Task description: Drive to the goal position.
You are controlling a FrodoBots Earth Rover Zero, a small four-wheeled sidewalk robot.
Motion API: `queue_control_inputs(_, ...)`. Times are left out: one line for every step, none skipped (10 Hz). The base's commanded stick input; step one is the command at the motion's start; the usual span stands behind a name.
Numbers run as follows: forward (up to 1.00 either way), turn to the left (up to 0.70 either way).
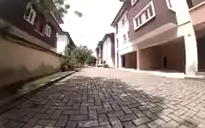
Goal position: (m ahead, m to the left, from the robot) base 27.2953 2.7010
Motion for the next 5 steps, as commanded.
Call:
queue_control_inputs(0.5,0.0)
queue_control_inputs(0.5,0.0)
queue_control_inputs(0.5,0.0)
queue_control_inputs(0.5,0.0)
queue_control_inputs(0.5,0.0)
